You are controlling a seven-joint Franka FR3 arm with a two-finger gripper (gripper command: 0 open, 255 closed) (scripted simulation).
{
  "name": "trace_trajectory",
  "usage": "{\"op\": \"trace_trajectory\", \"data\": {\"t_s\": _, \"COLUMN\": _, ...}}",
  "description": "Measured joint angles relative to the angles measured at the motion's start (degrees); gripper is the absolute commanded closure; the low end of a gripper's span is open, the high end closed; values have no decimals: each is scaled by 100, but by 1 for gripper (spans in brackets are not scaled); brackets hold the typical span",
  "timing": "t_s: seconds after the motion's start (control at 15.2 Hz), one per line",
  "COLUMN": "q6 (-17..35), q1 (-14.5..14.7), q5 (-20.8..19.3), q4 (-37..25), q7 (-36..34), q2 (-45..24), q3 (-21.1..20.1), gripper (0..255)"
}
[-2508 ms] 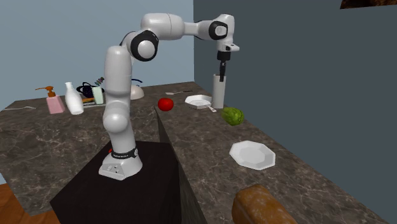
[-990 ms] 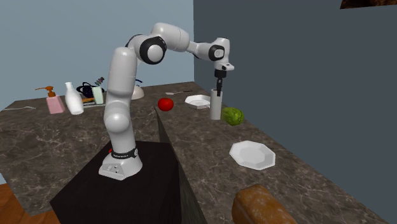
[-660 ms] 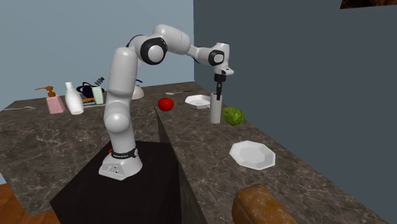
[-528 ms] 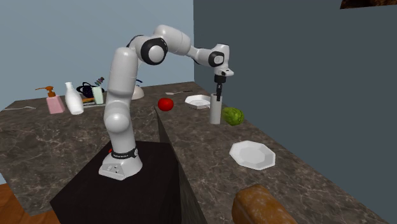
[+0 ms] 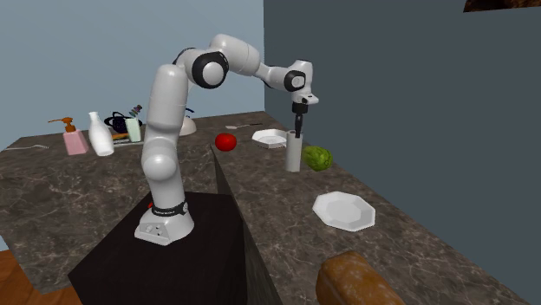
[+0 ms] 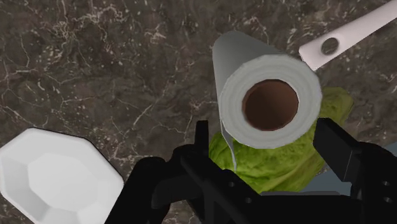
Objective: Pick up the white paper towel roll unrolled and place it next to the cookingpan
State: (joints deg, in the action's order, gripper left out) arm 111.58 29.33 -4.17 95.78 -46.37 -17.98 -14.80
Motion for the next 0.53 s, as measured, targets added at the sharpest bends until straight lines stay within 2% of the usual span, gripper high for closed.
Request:
{"op": "trace_trajectory", "data": {"t_s": 0.33, "q6": 0, "q1": 0, "q5": 0, "q4": 0, "q7": 0, "q2": 0, "q3": 0, "gripper": 0}}
{"op": "trace_trajectory", "data": {"t_s": 0.53, "q6": -384, "q1": -2, "q5": 18, "q4": -356, "q7": 26, "q2": 37, "q3": -4, "gripper": 0}}
